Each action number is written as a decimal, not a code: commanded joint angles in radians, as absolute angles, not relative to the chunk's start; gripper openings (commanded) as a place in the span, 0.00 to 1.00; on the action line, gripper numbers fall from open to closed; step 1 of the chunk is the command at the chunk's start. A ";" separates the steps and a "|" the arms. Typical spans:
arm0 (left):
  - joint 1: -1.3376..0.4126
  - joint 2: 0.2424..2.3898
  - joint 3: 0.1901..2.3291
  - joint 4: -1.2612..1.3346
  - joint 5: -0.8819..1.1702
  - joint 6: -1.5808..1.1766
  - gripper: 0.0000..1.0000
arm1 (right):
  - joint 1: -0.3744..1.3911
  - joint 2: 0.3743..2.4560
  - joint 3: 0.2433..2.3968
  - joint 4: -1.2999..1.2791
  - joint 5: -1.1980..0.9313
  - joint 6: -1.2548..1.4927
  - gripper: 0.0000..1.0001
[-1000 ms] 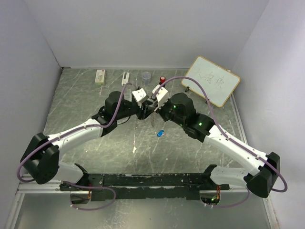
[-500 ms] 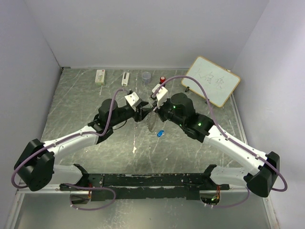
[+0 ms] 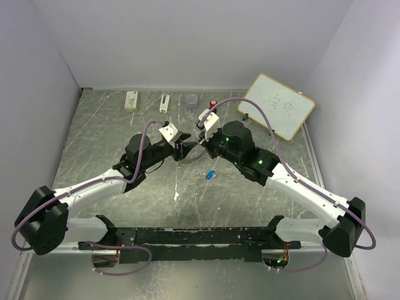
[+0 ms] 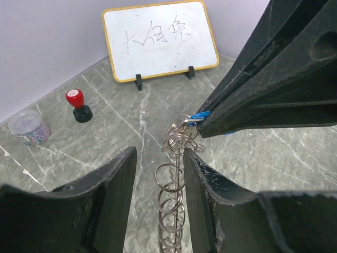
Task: Put the keys on the keyring
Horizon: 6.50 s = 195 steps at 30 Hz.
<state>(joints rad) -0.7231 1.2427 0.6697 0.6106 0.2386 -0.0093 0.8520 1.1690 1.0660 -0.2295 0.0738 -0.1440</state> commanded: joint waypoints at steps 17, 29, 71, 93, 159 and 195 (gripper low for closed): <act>-0.728 1.097 0.561 0.701 0.246 -0.024 0.53 | 0.856 1.176 1.098 -0.163 0.106 -0.130 0.00; -0.727 1.162 0.543 0.791 0.364 0.032 0.52 | 0.850 1.178 1.097 -0.160 0.076 -0.134 0.00; -0.726 1.151 0.528 0.768 0.229 0.075 0.55 | 0.834 1.178 1.041 -0.209 0.043 -0.289 0.00; -0.726 1.207 0.539 0.734 0.492 0.214 0.59 | 0.779 1.180 1.061 -0.256 -0.154 -0.553 0.00; -0.632 1.318 0.727 0.569 0.827 0.411 0.25 | 0.720 1.296 1.224 -0.569 -0.450 -0.753 0.00; -0.632 1.223 0.685 0.554 0.763 0.399 0.36 | 0.720 1.279 1.227 -0.568 -0.447 -0.736 0.00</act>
